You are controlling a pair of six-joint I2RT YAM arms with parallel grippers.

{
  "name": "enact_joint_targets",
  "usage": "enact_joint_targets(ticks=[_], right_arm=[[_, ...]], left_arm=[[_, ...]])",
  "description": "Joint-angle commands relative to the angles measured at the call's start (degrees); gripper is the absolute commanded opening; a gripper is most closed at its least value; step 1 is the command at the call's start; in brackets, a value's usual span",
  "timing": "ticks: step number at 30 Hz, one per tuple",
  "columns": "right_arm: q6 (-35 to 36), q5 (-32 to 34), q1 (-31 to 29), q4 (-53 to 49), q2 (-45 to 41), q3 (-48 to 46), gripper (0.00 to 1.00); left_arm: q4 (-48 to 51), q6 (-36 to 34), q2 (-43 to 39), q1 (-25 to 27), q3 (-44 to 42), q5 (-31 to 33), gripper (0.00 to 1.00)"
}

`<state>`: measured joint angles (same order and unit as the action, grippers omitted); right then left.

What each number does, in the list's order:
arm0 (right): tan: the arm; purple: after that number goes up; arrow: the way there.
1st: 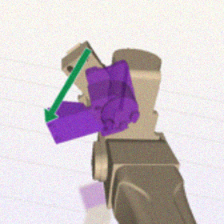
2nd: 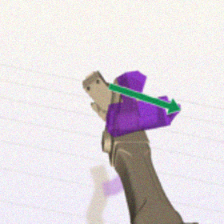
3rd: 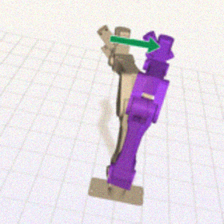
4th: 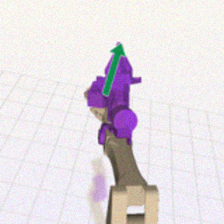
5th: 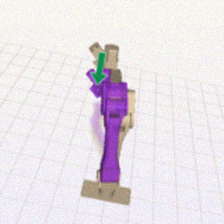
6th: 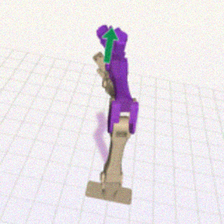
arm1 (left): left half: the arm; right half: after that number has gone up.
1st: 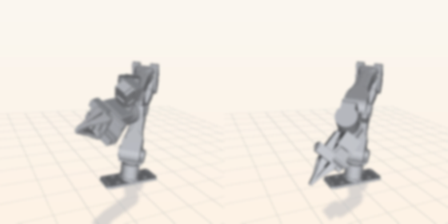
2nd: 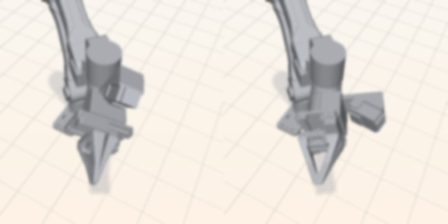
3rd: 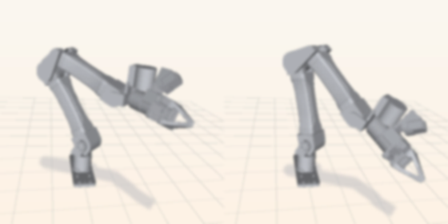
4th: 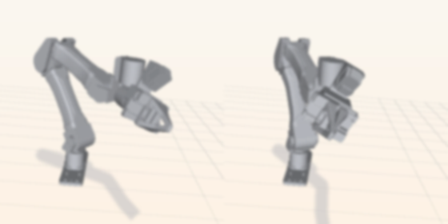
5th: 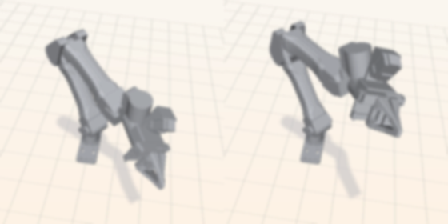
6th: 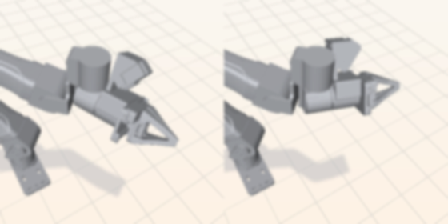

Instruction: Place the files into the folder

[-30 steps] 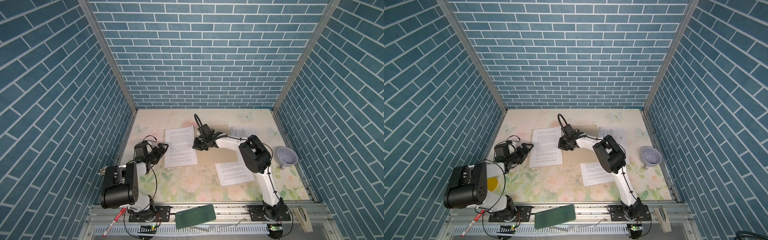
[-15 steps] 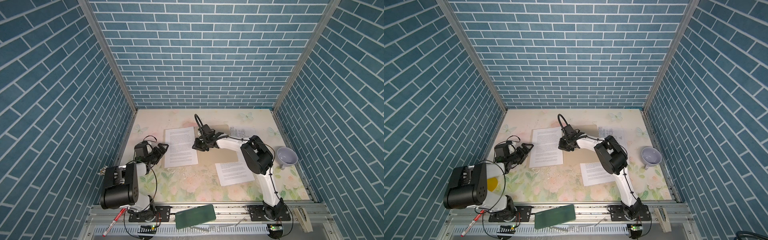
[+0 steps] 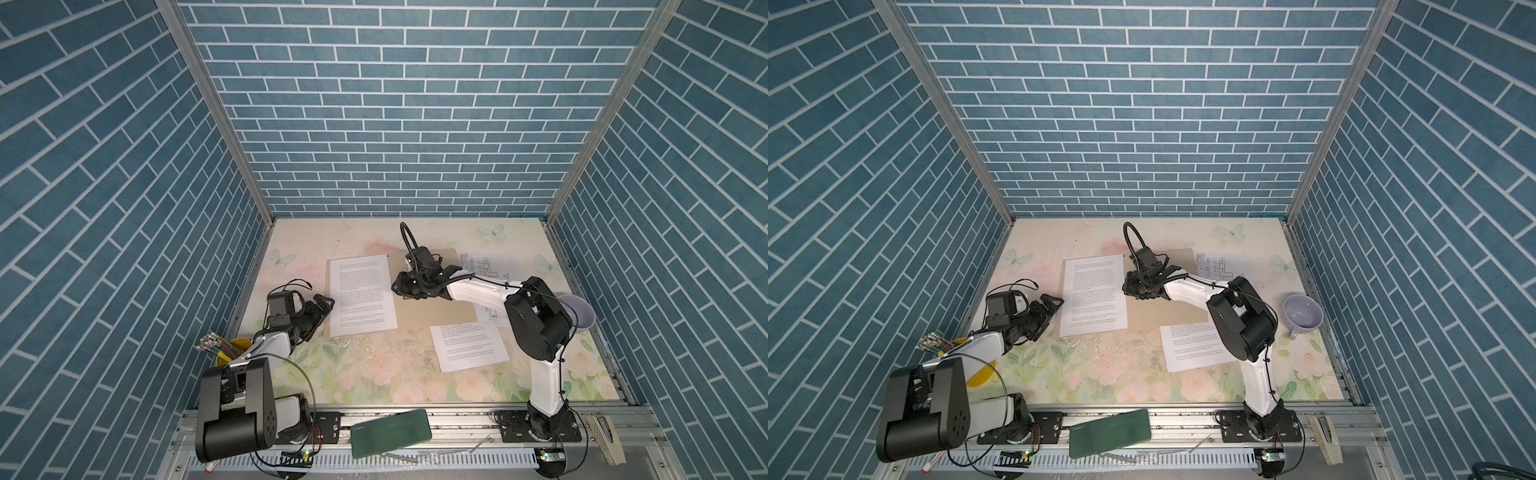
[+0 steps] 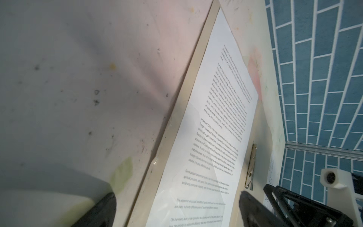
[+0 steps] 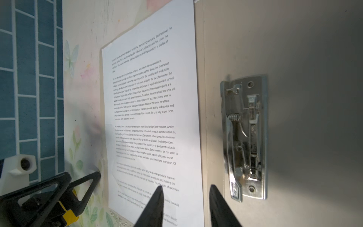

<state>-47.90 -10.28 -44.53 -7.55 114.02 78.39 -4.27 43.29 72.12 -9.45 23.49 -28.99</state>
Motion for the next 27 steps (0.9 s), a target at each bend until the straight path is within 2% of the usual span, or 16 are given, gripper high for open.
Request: enact_joint_targets(ticks=[1,7,13,19,27], right_arm=[[1.14,1.22,1.41,3.42,-2.37,-3.42,0.39],[1.14,0.27,3.11,5.83,-3.84,-6.89,0.34],[0.63,-2.06,4.88,8.75,-4.15,-10.38,0.24],[0.53,-5.22,5.49,13.25,-3.59,-13.19,0.23],[-1.54,-7.55,6.18,19.69,-2.76,-16.63,0.25]], left_arm=[[8.25,-1.19,-1.17,1.59,1.41,3.83,0.97],[9.52,-0.51,-1.84,5.41,3.28,6.74,0.92],[10.95,-0.52,-0.98,10.74,7.33,10.75,0.87],[9.92,-0.83,3.52,16.10,12.49,12.46,0.75],[7.23,-1.98,14.50,23.25,22.06,12.24,0.54]])
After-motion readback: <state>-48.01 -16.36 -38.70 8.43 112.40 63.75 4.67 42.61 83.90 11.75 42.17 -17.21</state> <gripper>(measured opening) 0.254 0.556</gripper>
